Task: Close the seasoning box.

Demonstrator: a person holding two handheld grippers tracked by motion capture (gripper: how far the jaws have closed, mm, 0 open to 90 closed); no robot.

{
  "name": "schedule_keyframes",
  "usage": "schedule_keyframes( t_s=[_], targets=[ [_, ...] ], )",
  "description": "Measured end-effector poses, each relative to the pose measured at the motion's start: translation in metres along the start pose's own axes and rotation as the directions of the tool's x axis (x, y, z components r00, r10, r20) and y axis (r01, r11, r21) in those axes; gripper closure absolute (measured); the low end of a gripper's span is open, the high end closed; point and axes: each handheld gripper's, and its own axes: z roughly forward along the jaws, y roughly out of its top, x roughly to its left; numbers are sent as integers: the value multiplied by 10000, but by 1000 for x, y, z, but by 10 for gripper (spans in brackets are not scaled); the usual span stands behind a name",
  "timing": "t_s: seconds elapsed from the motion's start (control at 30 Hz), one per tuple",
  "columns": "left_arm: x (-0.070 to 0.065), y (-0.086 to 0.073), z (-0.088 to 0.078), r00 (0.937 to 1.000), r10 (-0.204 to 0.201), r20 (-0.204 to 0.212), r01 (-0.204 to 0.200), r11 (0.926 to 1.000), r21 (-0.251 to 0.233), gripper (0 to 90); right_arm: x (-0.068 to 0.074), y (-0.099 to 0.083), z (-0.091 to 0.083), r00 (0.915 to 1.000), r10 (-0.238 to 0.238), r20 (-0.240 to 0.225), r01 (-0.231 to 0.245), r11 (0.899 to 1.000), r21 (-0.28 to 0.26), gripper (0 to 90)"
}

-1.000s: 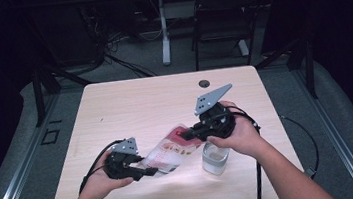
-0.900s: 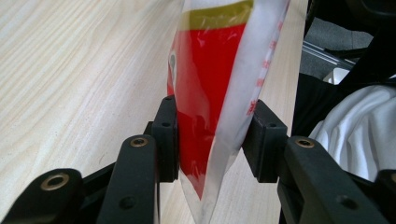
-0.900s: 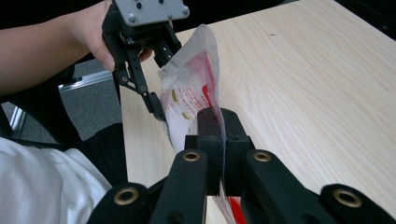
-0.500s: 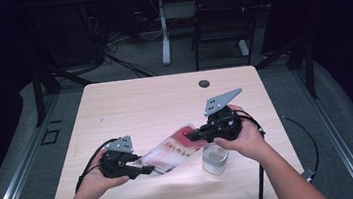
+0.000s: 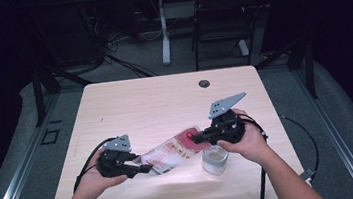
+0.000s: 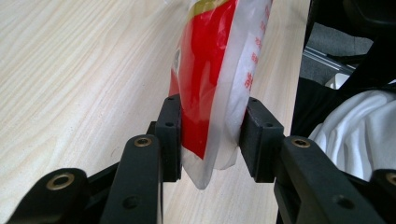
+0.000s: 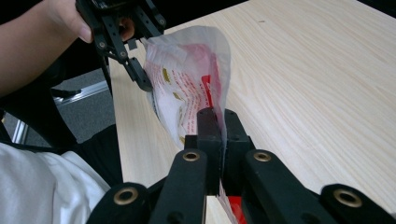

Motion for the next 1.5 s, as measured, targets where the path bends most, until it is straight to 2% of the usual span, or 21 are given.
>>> schedule_keyframes(
  t_s=[0.23,0.67,0.97,1.2,1.5],
  targets=[
    [-1,2,-3,10000,-39,-22,39,9999,-128,648,-1,-9,-1,9998,117,138,-115,9999,-117,890],
    [-5,7,-11,9998,0,-210,-7,9995,-319,658,-1,-23,-4,9992,385,124,-371,9944,-989,885],
    [-2,8,-18,9992,-63,-397,49,9993,-369,667,-3,-31,4,9977,601,300,-560,9909,-1221,874],
    [-1,11,-21,9990,-177,-418,157,9988,-456,671,-4,-38,7,9964,728,430,-653,9857,-1552,870],
    [-4,18,-24,9986,-102,-522,83,9993,-352,672,-5,-45,5,9952,860,459,-756,9782,-1932,853]
  ],
)
